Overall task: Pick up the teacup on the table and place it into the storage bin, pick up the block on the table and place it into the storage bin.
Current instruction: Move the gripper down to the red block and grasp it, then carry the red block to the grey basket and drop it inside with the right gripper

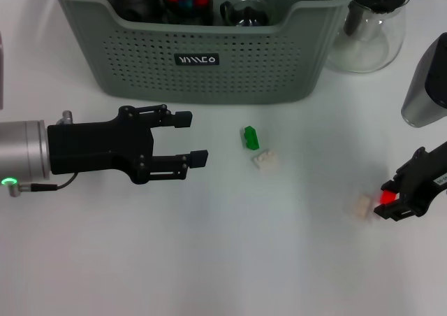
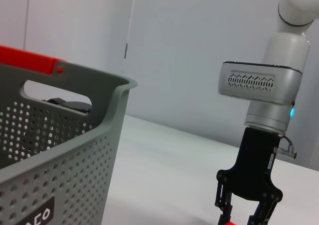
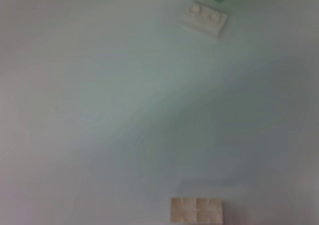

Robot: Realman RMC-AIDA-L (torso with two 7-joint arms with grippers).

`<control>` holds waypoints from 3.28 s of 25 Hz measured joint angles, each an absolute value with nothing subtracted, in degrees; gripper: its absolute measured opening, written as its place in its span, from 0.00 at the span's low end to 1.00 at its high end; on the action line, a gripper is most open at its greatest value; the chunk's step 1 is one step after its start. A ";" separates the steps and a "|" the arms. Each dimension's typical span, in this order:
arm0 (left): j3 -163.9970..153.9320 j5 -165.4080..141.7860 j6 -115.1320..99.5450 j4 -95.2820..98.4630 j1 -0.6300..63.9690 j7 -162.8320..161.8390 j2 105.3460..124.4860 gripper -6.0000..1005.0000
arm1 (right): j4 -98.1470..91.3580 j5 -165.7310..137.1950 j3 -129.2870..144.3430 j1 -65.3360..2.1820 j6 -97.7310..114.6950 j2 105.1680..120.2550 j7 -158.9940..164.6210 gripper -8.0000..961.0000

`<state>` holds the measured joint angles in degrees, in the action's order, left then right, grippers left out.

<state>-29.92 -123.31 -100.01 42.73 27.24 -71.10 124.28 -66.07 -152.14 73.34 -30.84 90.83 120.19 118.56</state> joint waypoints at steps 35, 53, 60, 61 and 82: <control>-28.73 -123.31 -100.02 42.20 26.56 -71.10 124.18 0.75 | -78.34 -107.00 38.71 -28.59 99.19 120.36 106.69 0.22; -28.55 -122.91 -100.08 40.34 26.08 -71.50 124.34 0.75 | -37.51 -131.66 64.26 -70.99 43.00 119.62 133.03 0.22; -27.36 -122.91 -100.61 40.07 25.82 -71.54 124.36 0.75 | -30.93 -132.27 64.79 -74.40 38.16 120.01 134.32 0.24; -27.34 -122.98 -100.63 40.07 25.79 -71.55 124.36 0.75 | -30.59 -132.22 64.77 -74.51 38.03 120.04 134.32 0.25; -25.00 -123.32 -100.05 40.29 25.90 -71.25 124.17 0.75 | -74.27 -97.72 60.40 -38.81 70.46 116.66 122.37 0.69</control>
